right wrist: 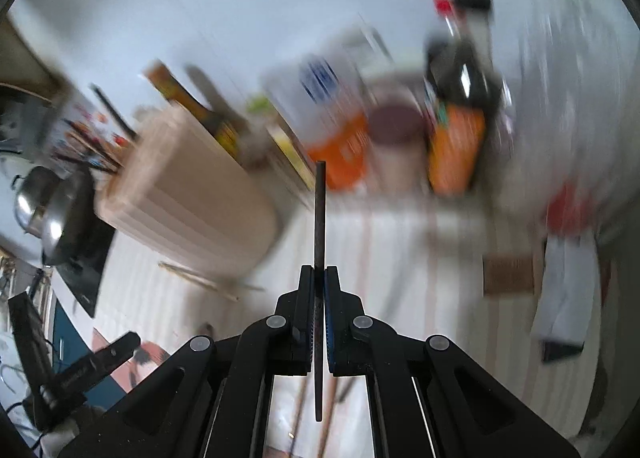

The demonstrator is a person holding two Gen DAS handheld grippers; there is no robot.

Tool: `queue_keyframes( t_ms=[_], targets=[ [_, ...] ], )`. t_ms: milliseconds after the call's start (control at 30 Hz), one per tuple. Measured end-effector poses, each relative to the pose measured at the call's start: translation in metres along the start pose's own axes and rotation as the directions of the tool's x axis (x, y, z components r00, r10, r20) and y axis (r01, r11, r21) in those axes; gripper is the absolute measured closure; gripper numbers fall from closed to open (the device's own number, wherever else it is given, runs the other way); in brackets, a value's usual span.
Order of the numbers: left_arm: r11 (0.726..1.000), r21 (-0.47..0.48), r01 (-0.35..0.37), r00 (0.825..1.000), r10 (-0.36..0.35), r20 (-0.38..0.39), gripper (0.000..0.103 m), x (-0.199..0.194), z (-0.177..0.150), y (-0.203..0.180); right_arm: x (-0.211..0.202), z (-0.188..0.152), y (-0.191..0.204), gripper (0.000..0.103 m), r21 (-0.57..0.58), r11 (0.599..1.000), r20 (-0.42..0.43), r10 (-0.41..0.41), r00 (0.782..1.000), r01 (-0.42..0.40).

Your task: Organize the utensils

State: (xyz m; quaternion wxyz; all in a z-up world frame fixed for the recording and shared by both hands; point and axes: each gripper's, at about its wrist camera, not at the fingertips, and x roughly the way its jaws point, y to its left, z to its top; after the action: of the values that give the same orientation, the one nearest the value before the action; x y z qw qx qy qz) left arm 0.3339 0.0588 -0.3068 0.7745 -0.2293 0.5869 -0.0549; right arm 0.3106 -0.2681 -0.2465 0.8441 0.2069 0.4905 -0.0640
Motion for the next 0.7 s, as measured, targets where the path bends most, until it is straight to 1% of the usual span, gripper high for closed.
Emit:
queue_keyframes(
  t_ms=[100,133,200,267,333,400,433,500,567,633,700],
  targets=[
    [0.995,-0.102,0.009,1.000,-0.011,-0.019,0.041,0.020,0.008,0.015,0.025,-0.008,-0.020,0.099,0.047,0.998,-0.065,-0.029,0.997,0.032],
    [0.991,-0.133,-0.003,1.000,0.001,-0.013,0.041,0.026,0.015,0.018,0.031,-0.009,-0.024,0.099,0.056,0.998,-0.077,-0.036,0.996,0.040],
    [0.988,-0.149,-0.029,1.000,0.028,-0.004,0.041,0.033,0.025,0.018,0.043,-0.009,-0.033,0.099,0.086,0.995,-0.109,-0.046,0.993,0.056],
    [0.982,-0.177,-0.069,0.997,0.071,0.005,0.041,0.042,0.041,0.017,0.054,-0.005,-0.041,0.099,0.109,0.991,-0.139,-0.057,0.989,0.072],
    [0.976,-0.190,-0.102,0.994,0.105,0.006,0.041,0.052,0.057,0.017,0.069,0.002,-0.047,0.099,0.128,0.988,-0.190,-0.063,0.980,0.089],
    [0.969,-0.197,-0.149,0.988,0.152,0.002,0.041,0.060,0.074,0.018,0.091,0.007,-0.051,0.099,0.135,0.985,-0.277,-0.066,0.959,0.107],
    [0.964,-0.204,-0.168,0.985,0.172,0.002,0.041,0.067,0.083,0.018,0.098,0.008,-0.053,0.099,0.138,0.984,-0.299,-0.069,0.952,0.114],
    [0.956,-0.214,-0.198,0.979,0.203,-0.002,0.041,0.075,0.094,0.022,0.119,0.010,-0.053,0.099,0.121,0.982,-0.362,-0.092,0.928,0.145],
    [0.950,-0.225,-0.215,0.976,0.218,-0.010,0.041,0.085,0.105,0.026,0.133,0.008,-0.054,0.099,0.112,0.979,-0.407,-0.111,0.907,0.170],
    [0.947,-0.221,-0.235,0.971,0.238,-0.013,0.041,0.091,0.113,0.028,0.145,0.006,-0.053,0.099,0.096,0.976,-0.434,-0.134,0.891,0.194],
    [0.941,-0.204,-0.269,0.962,0.271,-0.020,0.042,0.099,0.120,0.029,0.153,0.004,-0.051,0.099,0.080,0.974,-0.448,-0.153,0.881,0.210]
  ],
)
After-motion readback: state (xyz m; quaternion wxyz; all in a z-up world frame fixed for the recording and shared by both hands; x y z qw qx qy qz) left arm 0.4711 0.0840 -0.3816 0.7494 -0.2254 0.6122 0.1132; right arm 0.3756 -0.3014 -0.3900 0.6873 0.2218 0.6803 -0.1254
